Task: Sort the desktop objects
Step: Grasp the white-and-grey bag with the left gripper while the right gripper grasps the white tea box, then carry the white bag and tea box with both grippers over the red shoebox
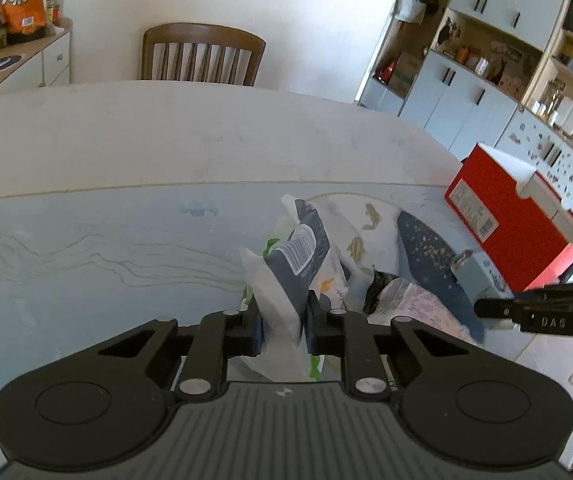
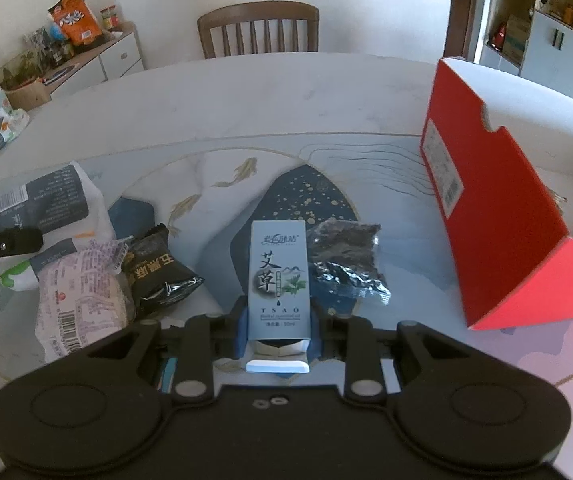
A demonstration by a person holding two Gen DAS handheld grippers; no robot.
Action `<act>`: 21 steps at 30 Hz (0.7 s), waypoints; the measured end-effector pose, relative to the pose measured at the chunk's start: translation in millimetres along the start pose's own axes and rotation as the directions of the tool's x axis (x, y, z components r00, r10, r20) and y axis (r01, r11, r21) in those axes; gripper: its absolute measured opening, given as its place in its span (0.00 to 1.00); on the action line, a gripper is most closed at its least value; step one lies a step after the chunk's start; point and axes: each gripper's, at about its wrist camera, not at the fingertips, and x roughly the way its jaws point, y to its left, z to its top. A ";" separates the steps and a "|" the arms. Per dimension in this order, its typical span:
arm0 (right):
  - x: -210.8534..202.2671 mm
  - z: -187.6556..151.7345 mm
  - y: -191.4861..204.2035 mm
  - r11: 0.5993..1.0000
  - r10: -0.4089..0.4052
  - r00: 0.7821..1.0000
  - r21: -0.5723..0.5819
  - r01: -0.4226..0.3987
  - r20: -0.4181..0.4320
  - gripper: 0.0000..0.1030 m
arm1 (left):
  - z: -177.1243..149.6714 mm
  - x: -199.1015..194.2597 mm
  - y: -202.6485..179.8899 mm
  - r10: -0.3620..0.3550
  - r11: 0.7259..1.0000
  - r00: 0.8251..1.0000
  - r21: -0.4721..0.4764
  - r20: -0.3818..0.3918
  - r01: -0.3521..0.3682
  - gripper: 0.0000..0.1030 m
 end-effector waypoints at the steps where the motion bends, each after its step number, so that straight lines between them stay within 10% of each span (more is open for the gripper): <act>1: -2.4 -1.0 -0.6 1.000 -0.001 1.000 0.003 0.001 0.002 0.27 | 0.0 -2.0 -0.4 -0.003 1.000 1.000 -0.006 0.004 0.003 0.17; 21: -65.6 -5.6 -19.9 0.999 -0.005 0.998 0.042 0.003 0.067 0.27 | 19.8 -45.6 -45.8 -0.066 0.998 0.996 0.002 0.066 0.066 0.17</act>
